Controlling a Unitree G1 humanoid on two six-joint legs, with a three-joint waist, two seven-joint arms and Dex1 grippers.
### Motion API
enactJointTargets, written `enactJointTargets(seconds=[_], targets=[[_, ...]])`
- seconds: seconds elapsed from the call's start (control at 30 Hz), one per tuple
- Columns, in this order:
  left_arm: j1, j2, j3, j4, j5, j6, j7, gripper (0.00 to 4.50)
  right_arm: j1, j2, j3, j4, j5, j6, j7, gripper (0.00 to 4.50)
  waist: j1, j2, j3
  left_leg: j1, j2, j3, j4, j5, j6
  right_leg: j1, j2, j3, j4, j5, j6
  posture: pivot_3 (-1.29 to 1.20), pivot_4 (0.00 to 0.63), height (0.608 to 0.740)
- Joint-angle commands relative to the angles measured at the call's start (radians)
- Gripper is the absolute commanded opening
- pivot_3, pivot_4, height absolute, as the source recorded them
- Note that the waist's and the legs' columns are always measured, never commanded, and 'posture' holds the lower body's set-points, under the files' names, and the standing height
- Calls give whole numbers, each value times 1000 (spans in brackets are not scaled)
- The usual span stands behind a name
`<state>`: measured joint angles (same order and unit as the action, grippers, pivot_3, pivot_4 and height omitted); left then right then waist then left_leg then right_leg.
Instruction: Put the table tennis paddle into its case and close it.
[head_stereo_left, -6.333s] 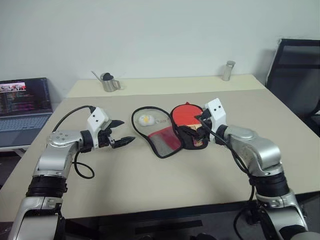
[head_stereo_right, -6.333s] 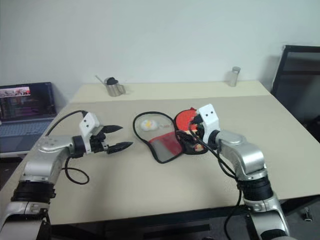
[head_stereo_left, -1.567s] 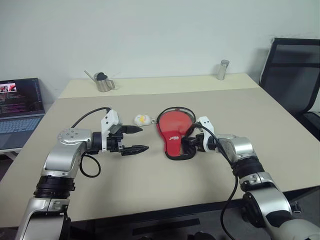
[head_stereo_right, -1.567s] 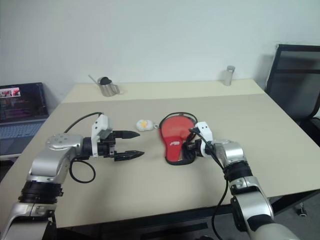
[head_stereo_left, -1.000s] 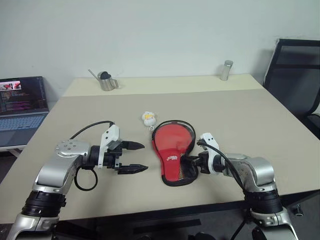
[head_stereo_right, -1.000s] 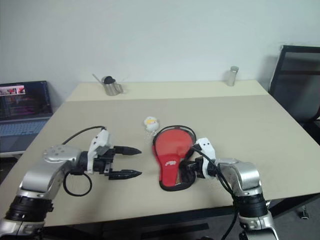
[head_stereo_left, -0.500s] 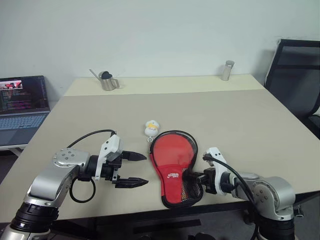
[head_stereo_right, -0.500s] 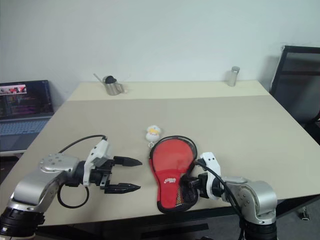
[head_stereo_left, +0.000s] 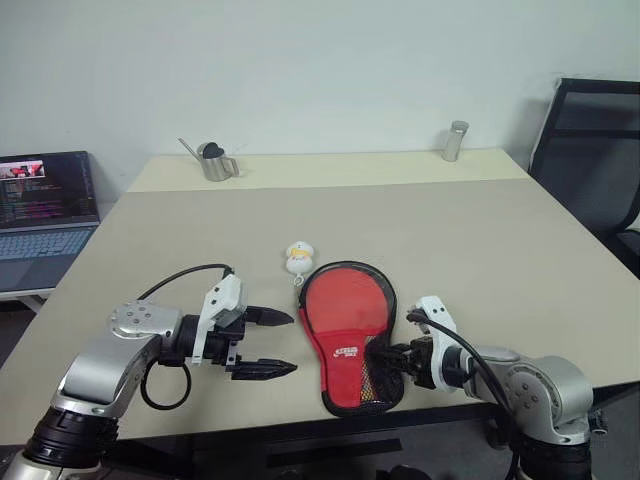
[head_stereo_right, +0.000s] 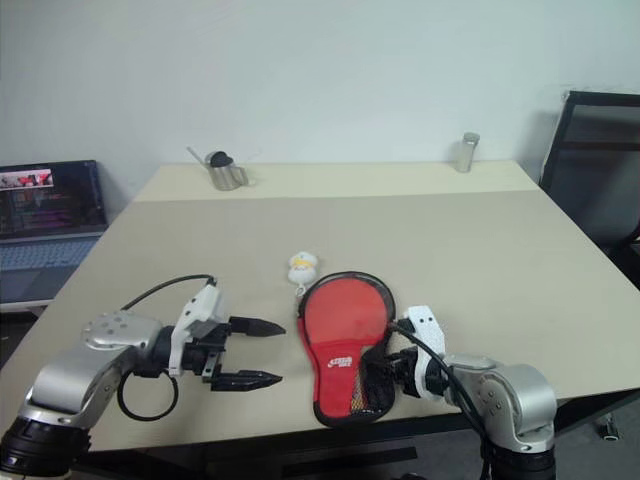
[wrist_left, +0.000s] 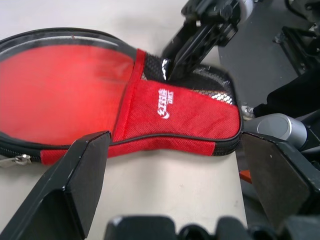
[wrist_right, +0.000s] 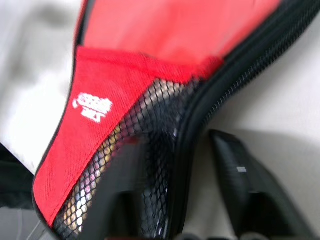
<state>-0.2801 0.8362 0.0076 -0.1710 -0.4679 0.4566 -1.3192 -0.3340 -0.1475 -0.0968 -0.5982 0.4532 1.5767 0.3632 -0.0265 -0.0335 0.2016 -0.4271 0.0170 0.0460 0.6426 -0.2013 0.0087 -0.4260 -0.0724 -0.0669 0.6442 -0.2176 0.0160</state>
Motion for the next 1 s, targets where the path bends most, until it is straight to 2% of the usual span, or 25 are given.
enactJointTargets(seconds=[0.03,0.13,0.33,0.57,0.8,1.0], targets=[[13,4,21,-40,-15,-14,13,4500,-35,-3,-16,-122,32,16,-8,3448,0,0,0,0,0,0,0,0,0,0,0,0,0,0,0,0,150,740],[18,3,22,-41,-18,-16,20,4500,-62,-32,-21,-151,48,20,8,4474,0,0,0,0,0,-1,0,0,0,0,0,0,-1,0,-1,0,150,740],[11,1,16,-31,-17,-25,22,4500,-146,-155,28,-90,69,-100,69,4474,0,0,0,-1,0,-1,0,0,0,0,-1,-1,-1,-1,-1,0,150,740],[3,8,32,-4,-9,-33,32,4500,-201,-216,82,-7,90,-242,138,4474,0,0,0,-2,0,-2,0,0,0,-1,0,-2,-1,-1,-2,0,150,740],[-52,-17,30,70,29,-37,121,4500,-243,-198,275,176,-22,-535,160,4474,1,0,0,-3,0,-3,0,0,0,-1,1,-3,-1,0,0,0,150,740],[-176,-83,42,213,114,-80,298,4500,-272,-149,346,378,-125,-753,165,4474,4,0,0,-4,-1,-4,1,0,0,-1,3,-4,0,2,4,0,150,740]])
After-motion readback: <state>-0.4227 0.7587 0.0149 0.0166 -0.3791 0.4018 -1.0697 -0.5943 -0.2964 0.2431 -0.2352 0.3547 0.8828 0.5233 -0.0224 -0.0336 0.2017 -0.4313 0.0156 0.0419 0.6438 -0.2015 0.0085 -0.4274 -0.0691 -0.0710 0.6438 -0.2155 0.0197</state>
